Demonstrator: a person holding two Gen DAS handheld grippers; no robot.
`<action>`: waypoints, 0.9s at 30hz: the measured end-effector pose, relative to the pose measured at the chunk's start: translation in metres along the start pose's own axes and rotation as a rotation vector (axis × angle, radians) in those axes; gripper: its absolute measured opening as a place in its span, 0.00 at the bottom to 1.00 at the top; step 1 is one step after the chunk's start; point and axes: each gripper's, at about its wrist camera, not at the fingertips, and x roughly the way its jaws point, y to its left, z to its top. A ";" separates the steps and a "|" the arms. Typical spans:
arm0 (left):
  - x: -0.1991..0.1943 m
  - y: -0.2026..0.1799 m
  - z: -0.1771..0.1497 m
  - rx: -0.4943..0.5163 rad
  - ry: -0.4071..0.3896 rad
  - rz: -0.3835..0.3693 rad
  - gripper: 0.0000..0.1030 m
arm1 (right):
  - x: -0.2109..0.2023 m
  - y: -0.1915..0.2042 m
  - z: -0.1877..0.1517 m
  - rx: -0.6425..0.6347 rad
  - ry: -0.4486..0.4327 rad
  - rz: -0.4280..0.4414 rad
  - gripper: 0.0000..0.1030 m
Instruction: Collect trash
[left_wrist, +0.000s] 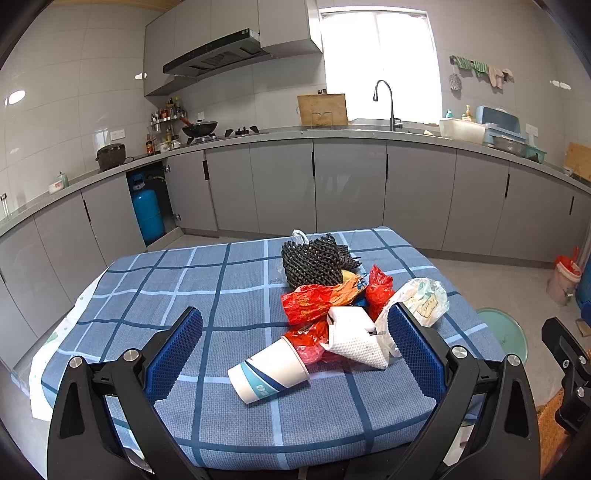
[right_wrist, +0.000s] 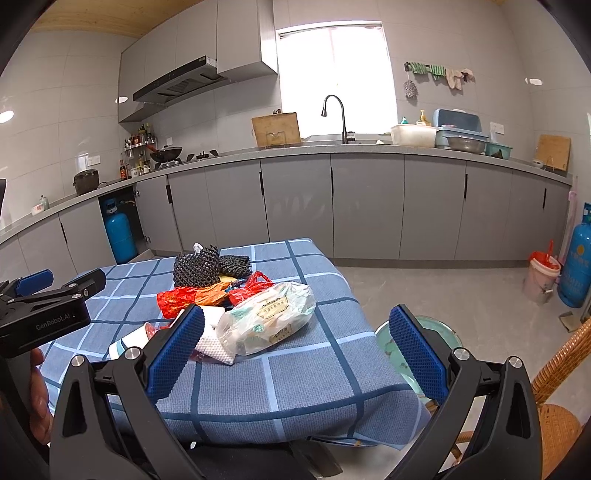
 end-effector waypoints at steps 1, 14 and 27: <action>0.000 0.000 0.000 -0.001 0.000 0.001 0.96 | 0.001 0.000 0.000 0.000 0.001 0.000 0.96; -0.001 0.001 0.000 -0.003 -0.002 0.003 0.96 | 0.002 -0.001 -0.001 0.000 0.003 0.000 0.96; 0.000 0.003 0.000 -0.002 0.000 0.005 0.96 | 0.006 0.001 -0.004 -0.002 0.012 0.000 0.96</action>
